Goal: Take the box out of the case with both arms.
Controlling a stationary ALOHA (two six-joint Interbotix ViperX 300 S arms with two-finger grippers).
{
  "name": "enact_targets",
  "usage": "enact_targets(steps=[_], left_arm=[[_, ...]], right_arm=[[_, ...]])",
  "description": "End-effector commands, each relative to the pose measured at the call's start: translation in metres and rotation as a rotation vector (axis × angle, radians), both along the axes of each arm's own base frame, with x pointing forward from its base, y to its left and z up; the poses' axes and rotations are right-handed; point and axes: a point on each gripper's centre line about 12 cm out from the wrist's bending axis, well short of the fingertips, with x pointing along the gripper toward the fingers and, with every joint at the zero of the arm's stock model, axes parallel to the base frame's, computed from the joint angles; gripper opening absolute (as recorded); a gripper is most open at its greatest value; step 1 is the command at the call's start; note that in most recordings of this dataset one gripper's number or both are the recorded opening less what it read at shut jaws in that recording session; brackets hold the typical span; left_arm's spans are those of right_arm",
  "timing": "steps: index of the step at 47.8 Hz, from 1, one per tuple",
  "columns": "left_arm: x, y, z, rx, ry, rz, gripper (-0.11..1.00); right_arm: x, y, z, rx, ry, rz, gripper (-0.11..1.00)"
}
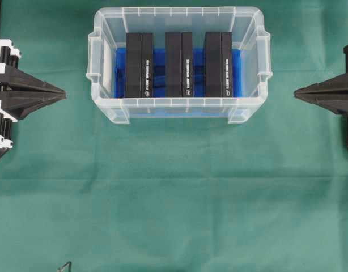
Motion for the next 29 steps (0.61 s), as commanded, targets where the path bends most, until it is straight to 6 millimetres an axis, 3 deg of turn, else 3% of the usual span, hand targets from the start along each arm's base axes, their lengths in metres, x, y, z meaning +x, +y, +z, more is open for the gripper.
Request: enact_targets(steps=[1,16,22,29], left_arm=[[0.003,-0.002,0.011,0.032,-0.008,-0.011,0.00],[0.002,-0.002,0.014,0.030,0.032,-0.010,0.00],[0.000,-0.002,0.026,0.024,-0.003,-0.010,0.00],[-0.002,-0.001,0.056,0.002,-0.029,-0.009,0.00]], right_arm=[[0.003,0.000,0.011,0.006,-0.021,0.002,0.00],[0.004,0.000,0.016,0.022,0.113,0.002,0.00],[0.002,0.000,0.041,0.048,0.075,0.002,0.00],[0.001,0.000,0.074,0.114,0.061,0.005,0.00]])
